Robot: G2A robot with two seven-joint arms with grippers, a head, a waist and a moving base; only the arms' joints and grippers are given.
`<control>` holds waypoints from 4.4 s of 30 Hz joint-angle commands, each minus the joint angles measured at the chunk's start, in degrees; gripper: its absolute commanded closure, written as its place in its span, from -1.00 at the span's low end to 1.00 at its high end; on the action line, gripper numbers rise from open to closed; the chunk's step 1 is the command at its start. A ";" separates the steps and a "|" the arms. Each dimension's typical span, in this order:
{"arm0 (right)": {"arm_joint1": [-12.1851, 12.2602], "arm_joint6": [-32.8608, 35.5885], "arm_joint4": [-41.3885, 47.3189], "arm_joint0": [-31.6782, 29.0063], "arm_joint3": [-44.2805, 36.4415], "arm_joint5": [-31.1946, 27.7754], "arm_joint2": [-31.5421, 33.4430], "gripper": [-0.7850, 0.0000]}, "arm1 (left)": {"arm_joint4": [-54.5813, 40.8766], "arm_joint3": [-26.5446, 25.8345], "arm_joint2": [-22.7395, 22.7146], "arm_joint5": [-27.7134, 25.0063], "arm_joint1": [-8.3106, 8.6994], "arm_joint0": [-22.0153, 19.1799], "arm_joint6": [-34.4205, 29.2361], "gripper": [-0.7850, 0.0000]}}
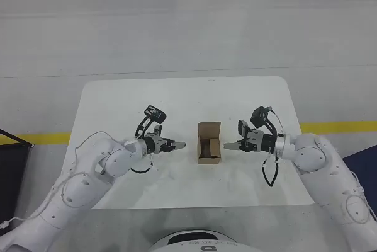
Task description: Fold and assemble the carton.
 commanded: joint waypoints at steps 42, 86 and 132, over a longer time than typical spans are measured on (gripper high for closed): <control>-1.05 -17.40 -14.41 -3.33 -1.41 4.64 -3.20 -1.00 | -11.24 4.53 -1.07 2.68 -4.95 -6.41 -15.03 -1.00; -3.64 -5.45 -18.23 5.27 -0.92 17.76 -13.04 -1.00 | -21.16 1.96 -14.86 -2.18 -2.71 6.28 -9.80 -1.00; -3.64 -5.45 -18.23 5.27 -0.92 17.76 -13.04 -1.00 | -14.80 17.79 8.28 3.20 -10.10 -17.38 -24.39 0.47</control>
